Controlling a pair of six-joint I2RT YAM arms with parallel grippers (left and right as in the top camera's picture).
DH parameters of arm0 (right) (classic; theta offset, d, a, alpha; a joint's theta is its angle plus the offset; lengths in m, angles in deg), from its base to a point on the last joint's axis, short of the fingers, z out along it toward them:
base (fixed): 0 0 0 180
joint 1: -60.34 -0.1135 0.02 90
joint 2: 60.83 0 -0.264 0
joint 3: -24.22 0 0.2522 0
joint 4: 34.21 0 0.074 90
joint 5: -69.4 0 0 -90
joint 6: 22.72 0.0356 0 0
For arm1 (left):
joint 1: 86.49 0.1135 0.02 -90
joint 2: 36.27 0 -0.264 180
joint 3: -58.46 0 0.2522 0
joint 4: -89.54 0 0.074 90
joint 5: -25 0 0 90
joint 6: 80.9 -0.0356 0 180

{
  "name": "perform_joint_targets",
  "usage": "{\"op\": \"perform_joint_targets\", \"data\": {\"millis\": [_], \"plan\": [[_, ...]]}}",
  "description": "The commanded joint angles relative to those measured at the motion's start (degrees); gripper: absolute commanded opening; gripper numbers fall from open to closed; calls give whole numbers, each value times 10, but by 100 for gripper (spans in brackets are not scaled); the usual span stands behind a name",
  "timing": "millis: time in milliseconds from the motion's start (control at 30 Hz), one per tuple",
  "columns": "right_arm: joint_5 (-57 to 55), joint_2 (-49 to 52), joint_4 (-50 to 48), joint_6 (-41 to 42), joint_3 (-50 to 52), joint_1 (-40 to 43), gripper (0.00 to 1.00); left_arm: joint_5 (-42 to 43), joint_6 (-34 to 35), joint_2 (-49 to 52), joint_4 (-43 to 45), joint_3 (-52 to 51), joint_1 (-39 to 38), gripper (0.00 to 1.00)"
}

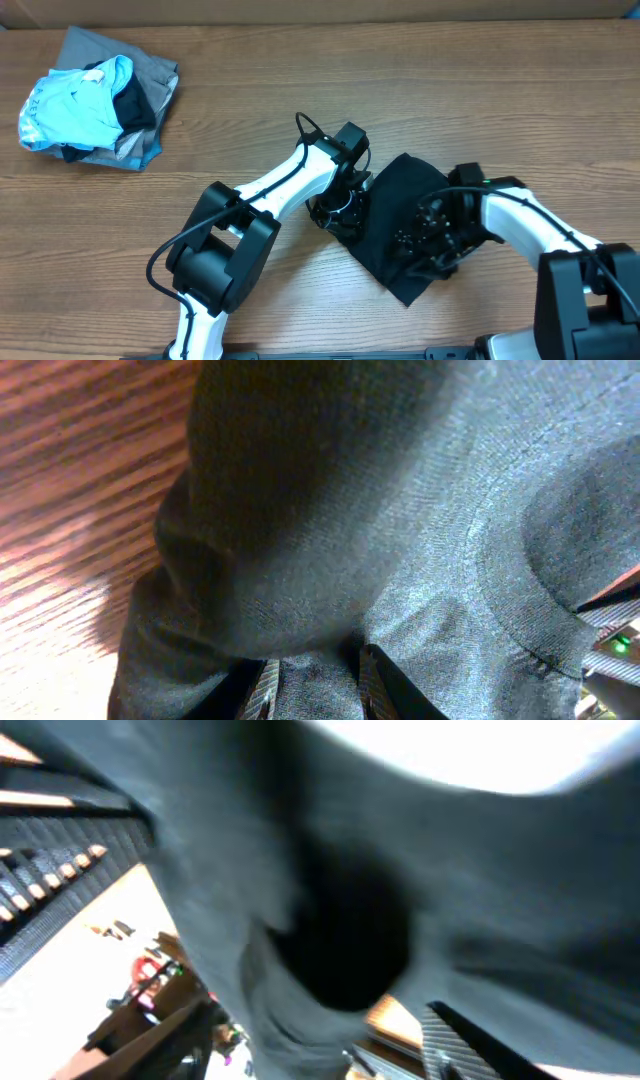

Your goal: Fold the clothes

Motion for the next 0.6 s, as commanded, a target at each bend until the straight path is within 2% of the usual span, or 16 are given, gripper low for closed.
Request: {"op": "perform_joint_targets", "data": {"millis": [0, 33, 67, 100, 167, 233, 300, 500, 533, 567], "plan": [[27, -10, -37, 77, 5, -35, 70, 9, -7, 16, -2, -4, -3, 30], [28, -10, -48, 88, 5, -40, 66, 9, -7, 16, -2, -4, -3, 30], [28, -10, -64, 110, 5, -47, 52, 9, -7, 16, -2, -4, -3, 30], [29, -10, -66, 128, 5, -51, 43, 9, -7, 16, -2, -4, -2, 30], [28, -10, -61, 131, 5, -58, 42, 9, -7, 16, -2, -4, -2, 30], [-5, -10, -59, 131, 5, -62, 19, 9, -7, 16, -2, -4, -2, 30], [-78, -10, -55, 134, 5, -61, 7, 9, -7, 16, -2, -4, -1, 30], [-228, -21, -11, 104, -37, -38, 4, 9, -7, 16, -4, -4, 4, 30], [-259, -28, 5, 102, -50, -38, 6, 9, -7, 16, -4, -4, 5, 30], [-283, -37, 21, 94, -62, -40, 19, 9, -7, 16, -4, -4, 5, 30]]}}
